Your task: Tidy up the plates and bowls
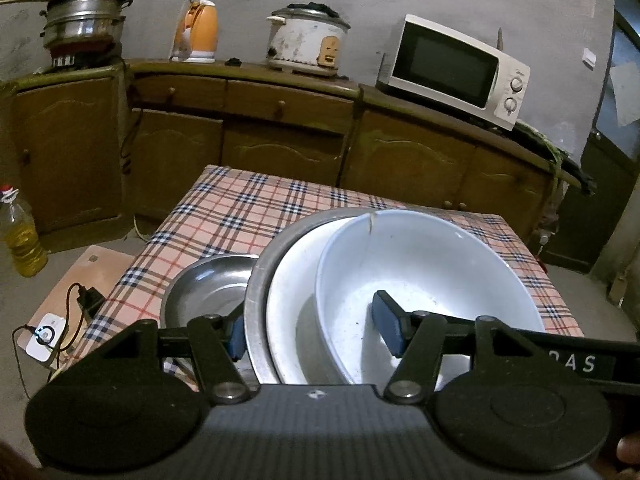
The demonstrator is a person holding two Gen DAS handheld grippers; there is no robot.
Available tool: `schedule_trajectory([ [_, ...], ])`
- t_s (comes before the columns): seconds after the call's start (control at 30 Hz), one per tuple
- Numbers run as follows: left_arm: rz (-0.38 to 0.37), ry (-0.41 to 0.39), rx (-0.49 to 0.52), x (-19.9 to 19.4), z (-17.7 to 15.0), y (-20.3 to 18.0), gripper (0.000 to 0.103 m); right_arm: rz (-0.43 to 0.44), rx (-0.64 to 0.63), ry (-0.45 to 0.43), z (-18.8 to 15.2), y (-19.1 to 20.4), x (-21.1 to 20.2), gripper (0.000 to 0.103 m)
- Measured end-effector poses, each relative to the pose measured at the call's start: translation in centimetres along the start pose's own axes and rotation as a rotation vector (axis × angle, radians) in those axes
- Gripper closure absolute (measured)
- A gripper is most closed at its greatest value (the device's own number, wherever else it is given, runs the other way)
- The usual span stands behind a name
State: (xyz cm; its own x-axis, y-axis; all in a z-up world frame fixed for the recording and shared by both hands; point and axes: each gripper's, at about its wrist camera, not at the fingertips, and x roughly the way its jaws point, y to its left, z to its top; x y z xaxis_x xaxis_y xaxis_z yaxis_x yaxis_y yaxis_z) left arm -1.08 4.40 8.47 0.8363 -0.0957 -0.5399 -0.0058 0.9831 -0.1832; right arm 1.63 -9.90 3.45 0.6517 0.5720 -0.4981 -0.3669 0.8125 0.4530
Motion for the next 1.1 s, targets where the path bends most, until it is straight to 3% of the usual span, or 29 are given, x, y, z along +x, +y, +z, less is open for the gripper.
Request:
schedule_trajectory([
  [1.1, 0.039, 0.056, -0.042, 1.4, -0.8, 2.9, 0.041, 0.015, -0.008, 0.081, -1.0, 1.1, 4.1, 0.050],
])
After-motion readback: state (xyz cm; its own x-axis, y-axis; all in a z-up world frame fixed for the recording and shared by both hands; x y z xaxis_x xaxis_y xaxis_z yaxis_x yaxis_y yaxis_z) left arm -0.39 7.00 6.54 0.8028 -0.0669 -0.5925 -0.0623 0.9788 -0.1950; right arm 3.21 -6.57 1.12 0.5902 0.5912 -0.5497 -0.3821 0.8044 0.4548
